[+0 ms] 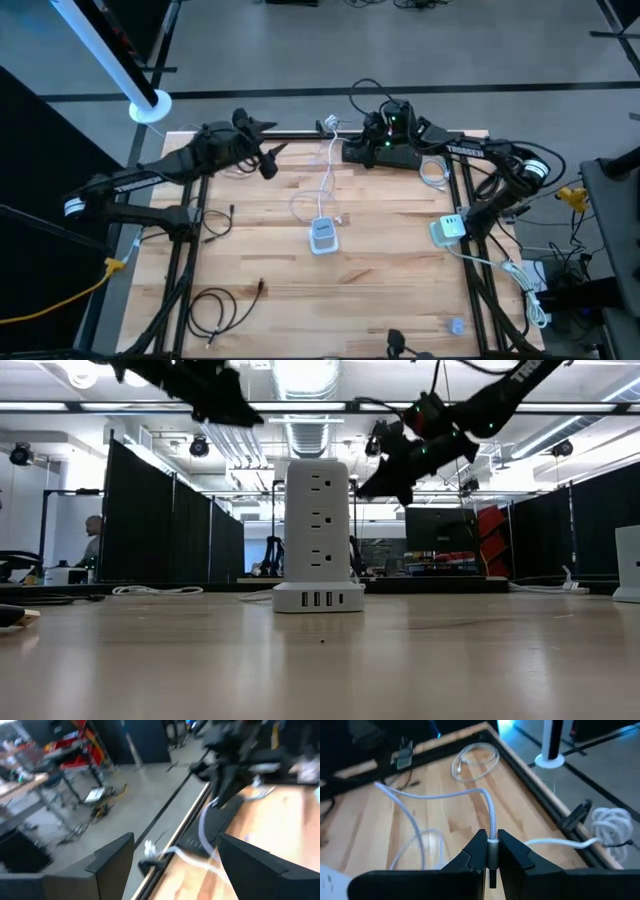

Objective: Insert USB
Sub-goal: Insert the bottom white charger cable into the black outlet extension

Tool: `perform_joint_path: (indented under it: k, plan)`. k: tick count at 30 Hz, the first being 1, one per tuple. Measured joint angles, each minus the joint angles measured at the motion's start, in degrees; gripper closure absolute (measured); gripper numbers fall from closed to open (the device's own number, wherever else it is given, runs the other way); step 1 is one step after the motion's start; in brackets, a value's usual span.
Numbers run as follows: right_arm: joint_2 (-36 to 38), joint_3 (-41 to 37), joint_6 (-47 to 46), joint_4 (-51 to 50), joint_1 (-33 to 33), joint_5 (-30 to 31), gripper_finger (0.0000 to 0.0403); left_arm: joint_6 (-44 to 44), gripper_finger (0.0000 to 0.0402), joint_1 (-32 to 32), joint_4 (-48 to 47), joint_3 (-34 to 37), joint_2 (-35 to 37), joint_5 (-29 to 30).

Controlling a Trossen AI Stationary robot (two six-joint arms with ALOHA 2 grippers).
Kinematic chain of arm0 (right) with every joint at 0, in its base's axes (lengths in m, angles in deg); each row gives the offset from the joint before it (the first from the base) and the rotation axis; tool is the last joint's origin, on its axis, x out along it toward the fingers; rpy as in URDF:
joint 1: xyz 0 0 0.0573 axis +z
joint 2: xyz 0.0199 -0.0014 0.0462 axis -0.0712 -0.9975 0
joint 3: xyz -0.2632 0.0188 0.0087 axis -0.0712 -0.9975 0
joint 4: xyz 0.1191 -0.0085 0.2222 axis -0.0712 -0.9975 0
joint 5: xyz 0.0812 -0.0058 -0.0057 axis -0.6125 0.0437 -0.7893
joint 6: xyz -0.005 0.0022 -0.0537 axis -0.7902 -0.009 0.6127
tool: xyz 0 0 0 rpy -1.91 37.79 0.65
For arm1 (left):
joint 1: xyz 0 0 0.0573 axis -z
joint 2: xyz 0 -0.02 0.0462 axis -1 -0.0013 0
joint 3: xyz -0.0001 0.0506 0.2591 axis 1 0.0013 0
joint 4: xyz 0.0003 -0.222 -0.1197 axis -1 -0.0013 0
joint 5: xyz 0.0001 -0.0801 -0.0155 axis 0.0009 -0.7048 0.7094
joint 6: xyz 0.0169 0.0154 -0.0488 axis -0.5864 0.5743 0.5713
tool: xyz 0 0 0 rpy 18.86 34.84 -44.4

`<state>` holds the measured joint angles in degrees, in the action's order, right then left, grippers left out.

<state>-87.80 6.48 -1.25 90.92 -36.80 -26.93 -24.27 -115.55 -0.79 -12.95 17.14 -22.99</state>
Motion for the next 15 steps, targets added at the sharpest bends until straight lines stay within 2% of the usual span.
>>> perform_joint_path:
  k: [5, 8, 12, 15]
  plan:
    - [-1.4, 1.0, 1.7, 0.0, -1.7, -1.5, 0.0386, 0.0, 0.0127, -3.6, 5.5, 0.8, -5.1, 0.1]
    - [-1.0, 2.2, 2.9, -0.2, -1.9, -2.0, 0.0386, 0.2, 0.0127, -4.3, 12.7, 0.9, -8.3, 0.1]
    - [-0.4, 5.3, 7.1, 0.0, -1.6, -4.4, 0.0386, 4.2, 0.0127, -4.3, 23.8, -0.2, -12.2, 0.0]
    - [-0.4, 7.4, 10.7, -0.8, -1.4, -4.1, 0.0386, 7.6, 0.0127, -4.4, 25.6, -3.1, -14.9, -2.7]
